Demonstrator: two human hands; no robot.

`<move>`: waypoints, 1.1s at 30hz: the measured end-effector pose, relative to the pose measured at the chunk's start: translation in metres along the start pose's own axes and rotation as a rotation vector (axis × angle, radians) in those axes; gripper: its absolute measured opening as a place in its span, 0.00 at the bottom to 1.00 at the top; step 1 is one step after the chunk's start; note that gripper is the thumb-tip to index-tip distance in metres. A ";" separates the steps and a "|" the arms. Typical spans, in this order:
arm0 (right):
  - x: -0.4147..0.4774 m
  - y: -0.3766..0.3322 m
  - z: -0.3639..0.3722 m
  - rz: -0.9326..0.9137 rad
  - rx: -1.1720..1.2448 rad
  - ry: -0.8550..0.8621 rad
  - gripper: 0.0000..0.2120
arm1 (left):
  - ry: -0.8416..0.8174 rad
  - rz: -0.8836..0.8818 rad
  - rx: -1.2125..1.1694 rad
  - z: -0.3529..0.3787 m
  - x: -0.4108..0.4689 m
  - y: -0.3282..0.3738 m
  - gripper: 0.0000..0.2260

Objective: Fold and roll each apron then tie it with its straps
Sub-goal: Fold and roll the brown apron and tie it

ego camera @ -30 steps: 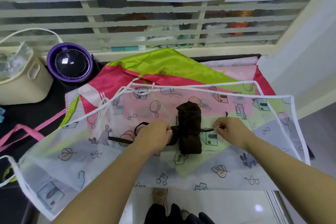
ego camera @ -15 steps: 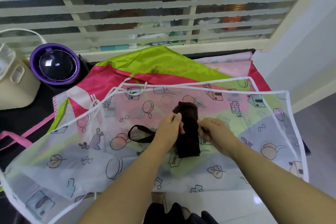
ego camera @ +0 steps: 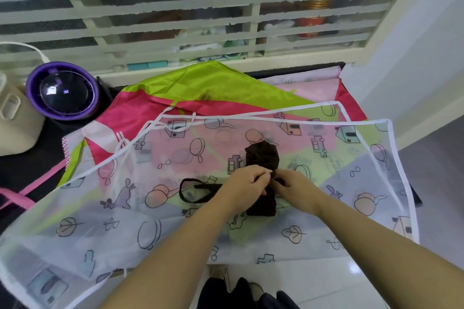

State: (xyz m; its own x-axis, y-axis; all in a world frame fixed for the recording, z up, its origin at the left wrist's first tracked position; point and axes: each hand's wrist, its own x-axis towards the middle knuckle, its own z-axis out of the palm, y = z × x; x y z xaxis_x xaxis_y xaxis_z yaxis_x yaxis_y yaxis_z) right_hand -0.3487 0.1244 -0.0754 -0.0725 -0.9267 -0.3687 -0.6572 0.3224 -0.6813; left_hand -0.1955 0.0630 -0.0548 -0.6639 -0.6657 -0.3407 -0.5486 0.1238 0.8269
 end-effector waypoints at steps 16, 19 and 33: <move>-0.021 -0.065 -0.053 -0.148 -0.155 -0.136 0.14 | -0.185 0.070 0.337 -0.004 0.022 0.007 0.11; -0.015 -0.071 -0.058 -0.054 0.242 -0.098 0.14 | -0.098 -0.043 0.226 0.000 0.019 0.005 0.15; -0.003 -0.008 -0.015 0.458 0.786 0.225 0.04 | -0.114 -0.157 0.033 -0.002 0.013 0.004 0.16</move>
State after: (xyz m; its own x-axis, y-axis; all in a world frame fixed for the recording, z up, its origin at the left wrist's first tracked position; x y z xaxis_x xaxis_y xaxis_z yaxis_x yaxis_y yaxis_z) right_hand -0.3550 0.1214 -0.0595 -0.3959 -0.6667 -0.6315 0.1606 0.6269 -0.7624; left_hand -0.2059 0.0532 -0.0548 -0.6210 -0.5915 -0.5143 -0.6650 0.0504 0.7451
